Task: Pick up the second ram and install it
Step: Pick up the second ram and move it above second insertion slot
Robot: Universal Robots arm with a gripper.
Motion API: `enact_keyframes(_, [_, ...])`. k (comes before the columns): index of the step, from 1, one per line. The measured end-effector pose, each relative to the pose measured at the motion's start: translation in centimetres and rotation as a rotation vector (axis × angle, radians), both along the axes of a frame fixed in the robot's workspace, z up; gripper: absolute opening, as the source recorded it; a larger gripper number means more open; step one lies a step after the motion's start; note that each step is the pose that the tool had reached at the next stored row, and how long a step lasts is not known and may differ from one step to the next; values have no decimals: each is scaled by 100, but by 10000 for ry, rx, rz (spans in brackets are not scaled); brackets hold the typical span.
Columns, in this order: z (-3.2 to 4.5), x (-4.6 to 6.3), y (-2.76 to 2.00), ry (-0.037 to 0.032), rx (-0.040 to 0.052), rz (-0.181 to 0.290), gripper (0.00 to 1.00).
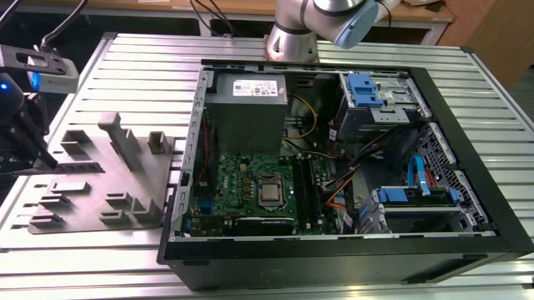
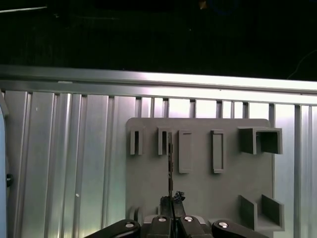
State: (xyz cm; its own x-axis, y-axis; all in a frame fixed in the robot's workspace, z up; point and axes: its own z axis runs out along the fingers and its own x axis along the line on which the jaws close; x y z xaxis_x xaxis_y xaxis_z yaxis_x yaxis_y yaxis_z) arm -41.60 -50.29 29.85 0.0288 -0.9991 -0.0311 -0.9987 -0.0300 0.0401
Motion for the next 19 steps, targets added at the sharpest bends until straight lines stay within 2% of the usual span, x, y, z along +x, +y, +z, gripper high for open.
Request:
enact_keyframes(11, [221,1,0,0,0,0,9])
enact_keyframes(19, [355,2,0,0,0,0,9])
